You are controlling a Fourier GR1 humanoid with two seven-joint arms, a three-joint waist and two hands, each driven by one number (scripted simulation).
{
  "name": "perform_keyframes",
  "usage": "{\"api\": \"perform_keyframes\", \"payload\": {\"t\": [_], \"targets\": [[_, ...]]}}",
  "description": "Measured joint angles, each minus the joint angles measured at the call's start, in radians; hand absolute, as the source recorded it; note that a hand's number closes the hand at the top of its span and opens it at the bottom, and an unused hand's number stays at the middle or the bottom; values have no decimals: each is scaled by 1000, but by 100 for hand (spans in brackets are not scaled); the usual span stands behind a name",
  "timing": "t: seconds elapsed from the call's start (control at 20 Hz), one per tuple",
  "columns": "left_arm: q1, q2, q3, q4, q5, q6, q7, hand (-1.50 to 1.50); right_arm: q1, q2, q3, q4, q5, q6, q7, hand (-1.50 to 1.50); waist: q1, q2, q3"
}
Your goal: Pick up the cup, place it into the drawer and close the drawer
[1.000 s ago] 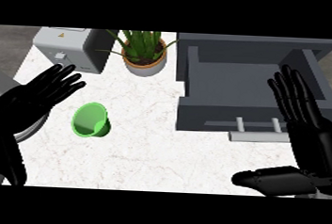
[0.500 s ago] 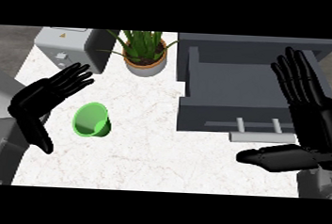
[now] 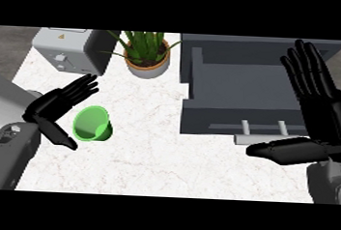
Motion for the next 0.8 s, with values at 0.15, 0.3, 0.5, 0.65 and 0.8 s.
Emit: {"api": "perform_keyframes", "payload": {"t": [0.15, 0.3, 0.5, 0.65, 0.8], "targets": [[-11, -5, -25, 75, -57, 52, -74, -150, -14, 1, -3, 5, -4, 0, 2, -150, -6, 2, -1], [-15, -8, -52, 133, -101, 99, -145, -150, -27, -7, -21, 8, -20, 5, 11, -150, -11, 4, -2], [-22, -13, -76, 192, -134, 147, -223, -150, -39, -8, -18, 2, -20, 5, 21, -150, -16, 4, 0], [-24, -7, -94, 225, -152, 170, -269, -150, -24, -1, -8, -12, -19, 6, 25, -150, -20, 3, 2], [-27, -9, -109, 248, -161, 189, -303, -150, -30, -5, -13, -6, -20, 8, 23, -150, -20, 4, 4]]}}
